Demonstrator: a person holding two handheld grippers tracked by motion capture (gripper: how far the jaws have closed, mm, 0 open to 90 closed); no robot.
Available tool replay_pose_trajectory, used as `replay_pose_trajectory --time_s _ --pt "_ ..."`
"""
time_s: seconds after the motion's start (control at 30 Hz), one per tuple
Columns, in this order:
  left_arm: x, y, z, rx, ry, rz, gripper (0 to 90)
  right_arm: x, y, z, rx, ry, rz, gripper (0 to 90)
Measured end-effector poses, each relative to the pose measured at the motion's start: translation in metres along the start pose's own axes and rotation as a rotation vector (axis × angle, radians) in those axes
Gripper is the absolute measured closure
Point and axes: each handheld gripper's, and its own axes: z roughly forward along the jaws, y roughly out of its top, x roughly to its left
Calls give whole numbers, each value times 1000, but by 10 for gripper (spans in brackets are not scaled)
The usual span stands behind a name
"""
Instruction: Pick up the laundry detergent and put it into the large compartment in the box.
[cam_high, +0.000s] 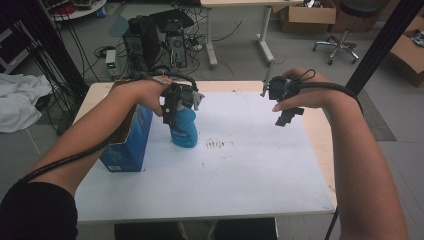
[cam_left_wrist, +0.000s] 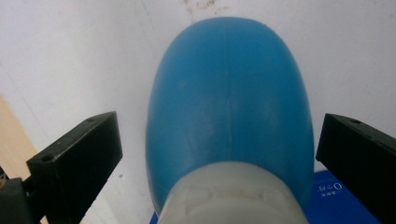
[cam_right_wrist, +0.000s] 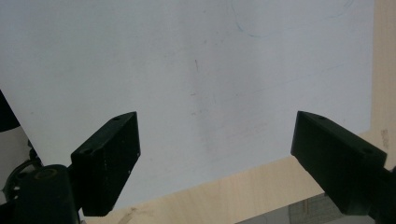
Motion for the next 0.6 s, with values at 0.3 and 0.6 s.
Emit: replay_pose_trajectory --time_s 0.3,0.6 --pt "1 -3 2 4 9 2 89 0 1 1 0 1 3 157" --pt "2 0 1 13 -3 14 159 -1 -2 2 -4 1 9 157"
